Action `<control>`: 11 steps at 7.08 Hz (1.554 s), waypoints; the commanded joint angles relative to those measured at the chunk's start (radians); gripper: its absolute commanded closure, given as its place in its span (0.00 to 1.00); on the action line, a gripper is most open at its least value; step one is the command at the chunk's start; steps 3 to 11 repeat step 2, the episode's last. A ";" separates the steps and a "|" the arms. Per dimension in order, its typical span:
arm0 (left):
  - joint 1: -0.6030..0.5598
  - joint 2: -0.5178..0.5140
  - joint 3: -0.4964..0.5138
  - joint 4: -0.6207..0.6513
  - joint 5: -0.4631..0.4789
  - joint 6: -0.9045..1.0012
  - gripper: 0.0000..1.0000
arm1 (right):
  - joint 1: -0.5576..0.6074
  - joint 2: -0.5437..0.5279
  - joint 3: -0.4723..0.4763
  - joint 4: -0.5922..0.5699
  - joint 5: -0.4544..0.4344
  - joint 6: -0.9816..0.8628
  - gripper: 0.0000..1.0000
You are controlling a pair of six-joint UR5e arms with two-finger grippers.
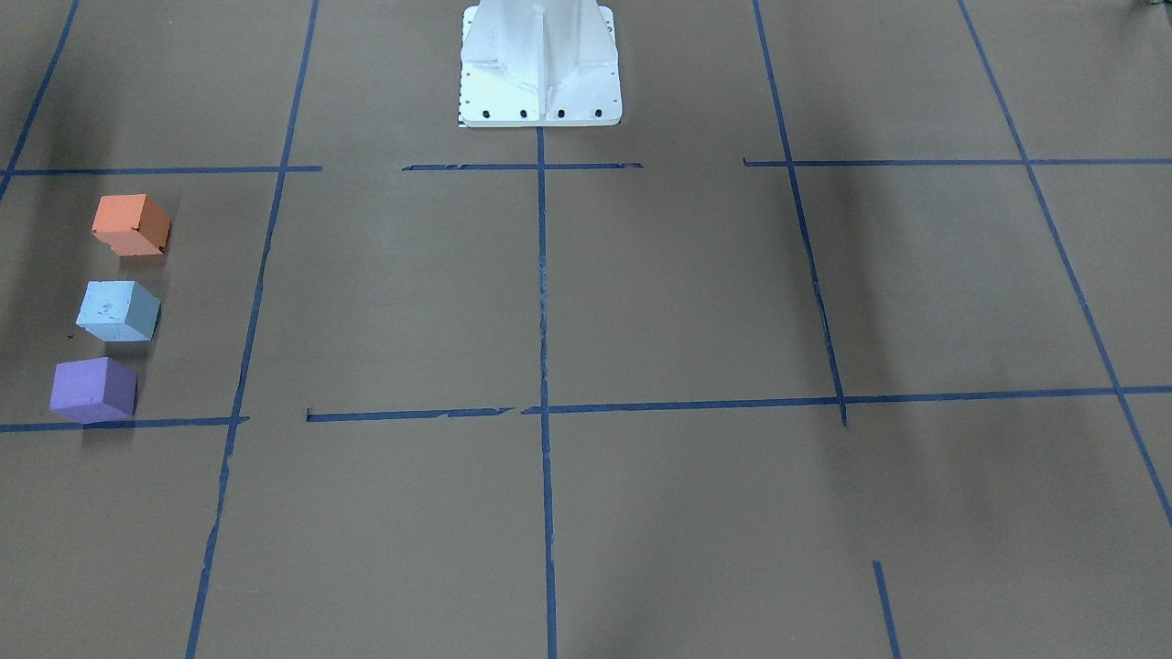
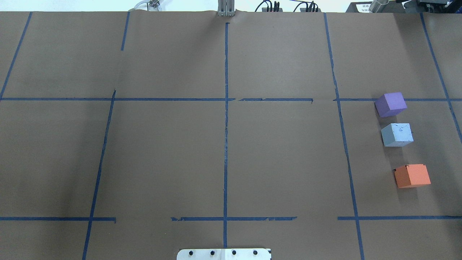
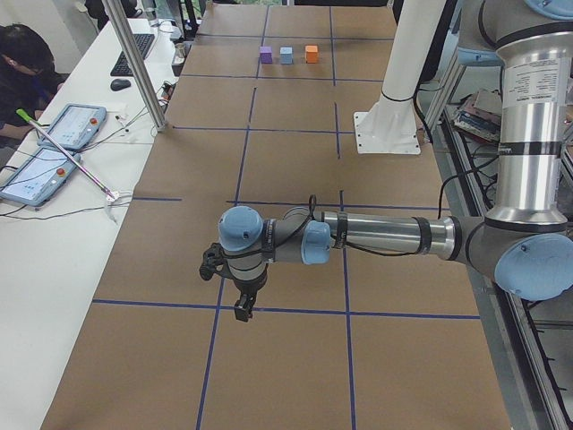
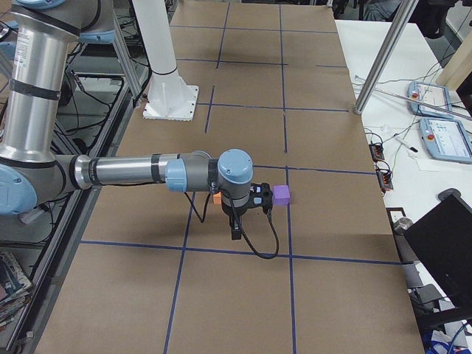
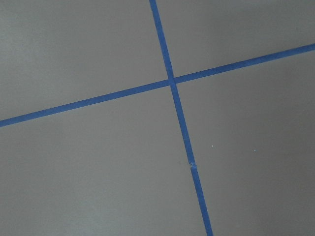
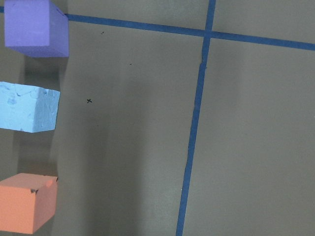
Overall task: Place blue block between orange and purple blocks
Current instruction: 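Release the light blue cube and raise the right arm away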
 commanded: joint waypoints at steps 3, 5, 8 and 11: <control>0.001 0.037 -0.013 -0.004 0.003 0.001 0.00 | 0.001 -0.002 -0.019 0.006 -0.003 0.002 0.00; 0.001 0.037 -0.013 -0.004 0.003 0.001 0.00 | 0.001 -0.002 -0.019 0.006 -0.003 0.002 0.00; 0.001 0.037 -0.013 -0.004 0.003 0.001 0.00 | 0.001 -0.002 -0.019 0.006 -0.003 0.002 0.00; 0.001 0.037 -0.013 -0.004 0.003 0.001 0.00 | 0.001 -0.002 -0.019 0.006 -0.003 0.002 0.00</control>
